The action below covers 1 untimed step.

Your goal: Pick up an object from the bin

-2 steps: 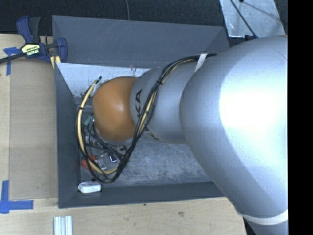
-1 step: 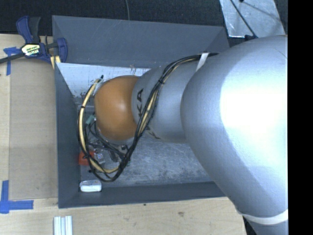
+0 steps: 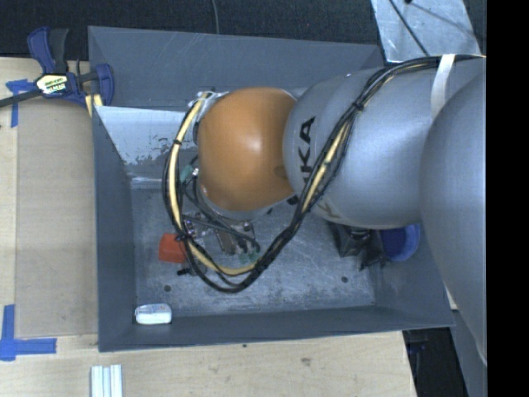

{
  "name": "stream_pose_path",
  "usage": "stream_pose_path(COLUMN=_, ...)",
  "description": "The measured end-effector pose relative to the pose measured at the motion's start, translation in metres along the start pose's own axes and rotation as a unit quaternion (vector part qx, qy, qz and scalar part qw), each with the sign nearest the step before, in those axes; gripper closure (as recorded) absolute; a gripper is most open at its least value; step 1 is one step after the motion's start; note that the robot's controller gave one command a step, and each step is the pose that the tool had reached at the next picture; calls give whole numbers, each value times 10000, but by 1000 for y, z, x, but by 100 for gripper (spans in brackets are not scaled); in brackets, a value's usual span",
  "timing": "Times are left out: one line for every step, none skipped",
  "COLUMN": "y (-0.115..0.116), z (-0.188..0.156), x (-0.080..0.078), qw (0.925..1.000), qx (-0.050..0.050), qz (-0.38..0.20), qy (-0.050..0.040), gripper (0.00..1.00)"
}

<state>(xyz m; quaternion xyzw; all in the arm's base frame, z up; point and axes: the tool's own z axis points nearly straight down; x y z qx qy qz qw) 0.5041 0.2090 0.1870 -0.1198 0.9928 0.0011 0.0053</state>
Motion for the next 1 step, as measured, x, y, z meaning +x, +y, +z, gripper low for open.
stream_pose_path(y=-6, z=-117, x=-17, qw=9998, qx=-4, qz=-194, qy=-11, gripper=100)
